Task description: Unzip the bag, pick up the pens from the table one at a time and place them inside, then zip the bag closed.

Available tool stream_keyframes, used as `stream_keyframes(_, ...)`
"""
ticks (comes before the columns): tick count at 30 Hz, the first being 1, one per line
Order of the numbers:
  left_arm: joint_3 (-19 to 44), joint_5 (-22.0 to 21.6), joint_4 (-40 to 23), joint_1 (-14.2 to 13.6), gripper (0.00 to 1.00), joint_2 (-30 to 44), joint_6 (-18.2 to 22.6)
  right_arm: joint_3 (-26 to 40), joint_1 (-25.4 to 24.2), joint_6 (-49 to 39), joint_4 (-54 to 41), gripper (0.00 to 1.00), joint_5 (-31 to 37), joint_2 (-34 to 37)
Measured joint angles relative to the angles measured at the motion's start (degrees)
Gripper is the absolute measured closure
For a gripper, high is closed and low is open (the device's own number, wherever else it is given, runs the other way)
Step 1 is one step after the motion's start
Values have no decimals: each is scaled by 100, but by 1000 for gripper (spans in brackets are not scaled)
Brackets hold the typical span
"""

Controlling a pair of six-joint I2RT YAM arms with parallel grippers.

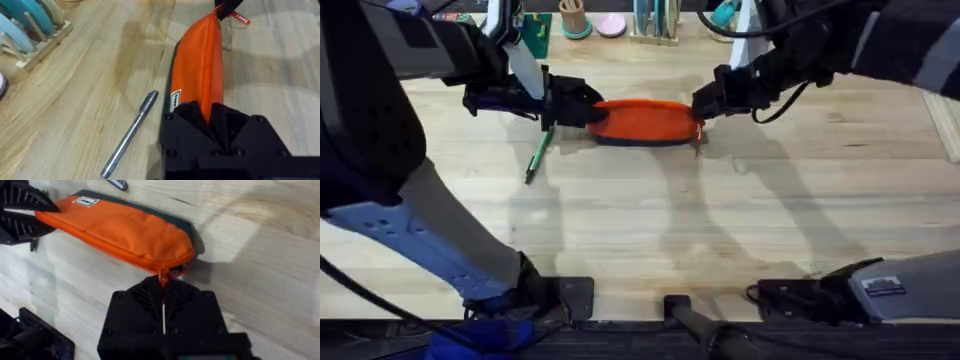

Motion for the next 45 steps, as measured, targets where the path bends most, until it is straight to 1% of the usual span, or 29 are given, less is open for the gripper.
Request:
stream_keyframes(9,0,0,13,0,959,0,-1,17,9,2,0,970,-107,0)
stream_keyframes(15,0,2,17,0,959,0,-2,69,110,2,2,970,-109,0)
stream_keyframes(22,0,0,22,0,959,0,-2,305,378,2,-35,971,133,0)
stream_keyframes(30,0,0,20,0,959,0,-2,332,585,46,18,972,266,0)
stream_keyframes(45,0,0,26,0,959,0,0,332,991,434,627,972,343,2)
